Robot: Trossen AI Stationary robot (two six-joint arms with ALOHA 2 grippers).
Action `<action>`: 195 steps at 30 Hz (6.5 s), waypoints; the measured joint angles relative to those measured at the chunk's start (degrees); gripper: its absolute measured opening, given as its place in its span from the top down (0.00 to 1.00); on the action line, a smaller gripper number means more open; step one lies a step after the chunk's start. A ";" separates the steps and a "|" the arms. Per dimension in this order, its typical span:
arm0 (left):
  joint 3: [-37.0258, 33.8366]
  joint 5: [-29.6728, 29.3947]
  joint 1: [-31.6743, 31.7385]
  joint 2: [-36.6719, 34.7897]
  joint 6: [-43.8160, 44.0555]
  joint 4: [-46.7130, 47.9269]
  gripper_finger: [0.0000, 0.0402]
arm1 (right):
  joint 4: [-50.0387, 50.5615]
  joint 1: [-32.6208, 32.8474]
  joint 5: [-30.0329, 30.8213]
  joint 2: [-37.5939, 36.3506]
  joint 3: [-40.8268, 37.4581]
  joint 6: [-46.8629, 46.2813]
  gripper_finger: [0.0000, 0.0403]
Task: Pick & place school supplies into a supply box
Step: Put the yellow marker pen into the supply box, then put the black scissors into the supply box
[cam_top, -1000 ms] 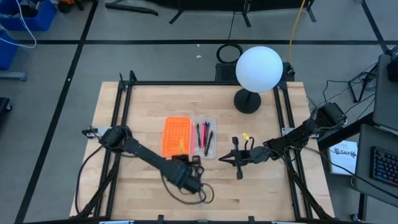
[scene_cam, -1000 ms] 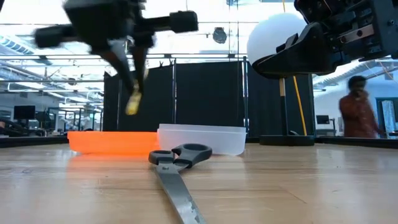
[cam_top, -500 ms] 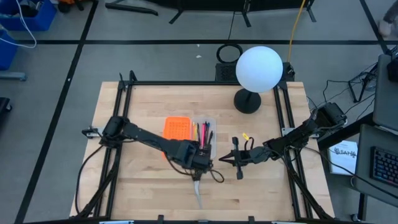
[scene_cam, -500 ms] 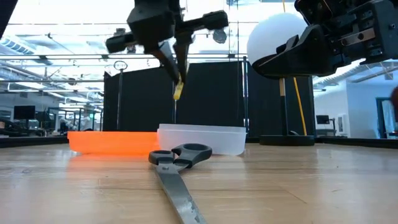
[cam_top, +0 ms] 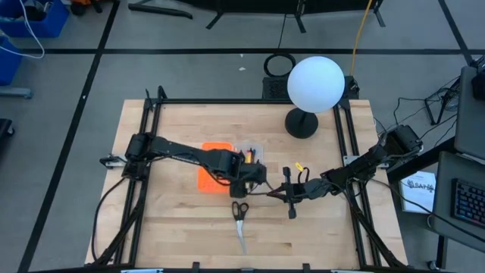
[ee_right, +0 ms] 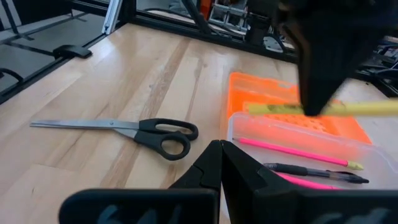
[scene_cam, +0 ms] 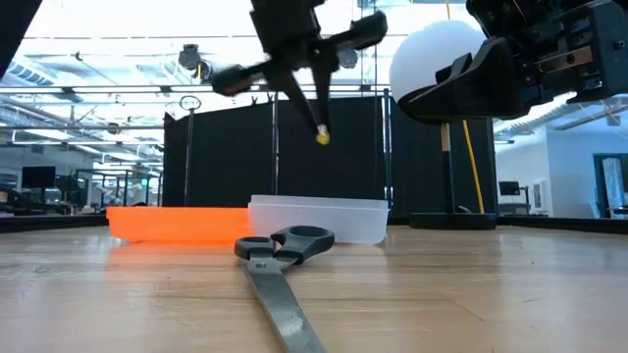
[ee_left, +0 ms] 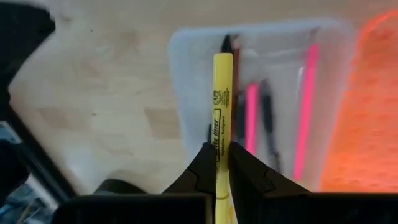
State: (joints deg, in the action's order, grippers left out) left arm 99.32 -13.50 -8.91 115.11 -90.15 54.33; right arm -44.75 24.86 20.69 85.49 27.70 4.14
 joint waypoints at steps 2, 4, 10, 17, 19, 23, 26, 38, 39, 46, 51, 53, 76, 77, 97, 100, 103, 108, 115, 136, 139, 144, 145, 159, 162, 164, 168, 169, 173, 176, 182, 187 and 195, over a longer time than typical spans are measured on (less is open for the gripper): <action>-1.04 0.58 1.07 0.02 -1.53 -2.27 0.94 | 0.11 0.00 0.00 0.01 0.00 -0.04 1.00; -2.28 3.14 2.42 0.01 -1.81 -3.94 0.94 | 0.26 -0.01 0.00 0.00 0.00 -0.38 1.00; -9.01 4.16 4.97 0.13 -3.01 -10.36 0.94 | 0.56 0.07 -0.04 0.00 0.00 -2.39 1.00; -14.93 8.00 5.79 0.07 -4.05 -16.94 0.94 | 0.86 0.07 -0.09 0.01 0.00 -3.48 1.00; -15.51 10.03 6.91 0.07 -3.62 -17.71 0.94 | 0.94 0.07 -0.09 0.02 0.00 -3.64 1.00; -17.60 11.47 9.31 0.04 -4.19 -18.87 0.94 | 0.90 0.07 -0.11 0.00 0.00 -4.97 1.00; -19.01 11.84 10.52 0.04 -4.30 -20.44 0.94 | 0.89 0.07 -0.09 0.01 0.00 -5.01 1.00; -19.99 7.51 9.78 0.04 -3.71 -20.63 0.84 | 0.92 0.07 -0.09 0.00 0.00 -4.87 1.00; -19.99 6.44 9.49 0.04 -3.29 -20.66 0.81 | 0.92 0.07 -0.09 0.00 0.00 -4.81 1.00; -19.99 2.51 8.86 -0.06 0.34 -21.43 0.70 | 0.91 0.04 -1.30 0.01 0.00 -4.49 1.00; -19.99 -5.15 7.00 -3.24 -0.34 -21.36 0.69 | 0.84 0.04 -1.99 0.00 0.00 -3.26 1.00; -19.99 -8.98 5.35 -6.16 0.98 -21.40 0.69 | 0.57 0.04 -1.97 0.00 0.00 -3.26 1.00; -37.93 -1.16 -15.59 -64.82 107.88 -7.26 0.69 | -3.02 0.00 -1.99 0.00 0.00 -4.07 1.00; -42.43 -2.79 -16.91 -67.28 107.44 -11.24 0.69 | -3.33 0.00 -1.99 0.02 0.00 -4.61 1.00; -86.23 6.41 -10.01 -87.99 77.82 -77.87 0.95 | -3.22 0.00 -2.93 0.00 -0.02 -10.56 1.00; -88.44 6.54 -6.65 -89.72 82.26 -81.30 0.98 | -3.43 0.00 -2.93 0.00 -0.02 -10.56 1.00; -88.66 7.30 -5.52 -92.16 84.76 -78.72 0.98 | -3.33 0.00 -2.93 0.00 -0.02 -10.54 1.00; -88.66 4.64 -7.21 -96.81 83.02 -73.31 0.99 | -1.44 -0.01 -2.95 0.00 -0.02 -10.99 1.00; -88.68 3.01 -7.07 -99.82 86.17 -60.36 0.99 | -1.34 0.00 -2.95 0.00 -0.02 -12.04 1.00; -98.76 -5.37 -8.06 -99.53 103.63 -60.03 0.98 | 3.42 -1.05 -3.00 0.04 3.93 -9.54 1.00; -98.74 -6.75 -8.06 -98.84 108.06 -59.01 0.98 | 18.50 -1.93 -3.79 0.04 11.08 -10.81 1.00; -98.74 -7.17 -8.06 -98.66 106.00 -63.10 0.98 | 44.09 -1.94 -5.46 0.04 25.66 -10.55 1.00; -98.74 -7.13 -8.06 -98.66 105.64 -64.21 0.98 | 47.28 -1.65 -5.53 0.04 28.12 -10.54 1.00; -98.74 -2.62 -8.06 -98.62 107.59 -61.16 0.98 | 62.99 7.77 0.15 10.20 52.12 -18.45 1.00; -98.74 0.01 -8.10 -98.62 109.67 -58.96 0.98 | 63.84 8.26 -1.01 16.51 57.88 -22.57 1.00; -98.69 2.13 -8.11 -98.62 110.53 -57.66 0.98 | 65.17 8.26 -3.59 21.35 62.41 -26.41 1.00; -98.58 5.98 -8.12 -98.62 111.34 -56.60 0.98 | 70.92 7.64 -5.97 30.44 73.01 -34.62 1.00; -98.58 6.49 -8.14 -98.62 111.11 -56.63 0.98 | 72.81 7.06 -6.01 32.25 75.20 -36.69 1.00; -98.69 5.63 -8.17 -98.62 107.52 -57.72 0.98 | 76.47 3.18 -8.67 35.97 79.35 -41.92 1.00; -98.71 4.65 -8.17 -98.66 105.52 -58.83 0.98 | 78.14 0.13 -13.06 36.50 78.95 -46.22 1.00; -98.71 3.06 -8.17 -98.62 104.05 -58.81 0.98 | 78.52 -5.45 -15.68 36.51 74.84 -60.81 1.00; -98.71 1.86 -8.17 -98.62 101.44 -58.18 0.98 | 76.96 -7.63 -20.24 36.54 72.99 -68.87 0.95; -98.71 1.42 -8.17 -98.62 97.27 -58.29 0.98 | 76.67 -7.61 -22.18 36.50 72.59 -82.75 0.74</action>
State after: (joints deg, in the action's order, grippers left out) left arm 0.60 -12.07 -17.08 16.49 7.11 -3.97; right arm 31.92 17.26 -1.49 121.99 100.29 -78.61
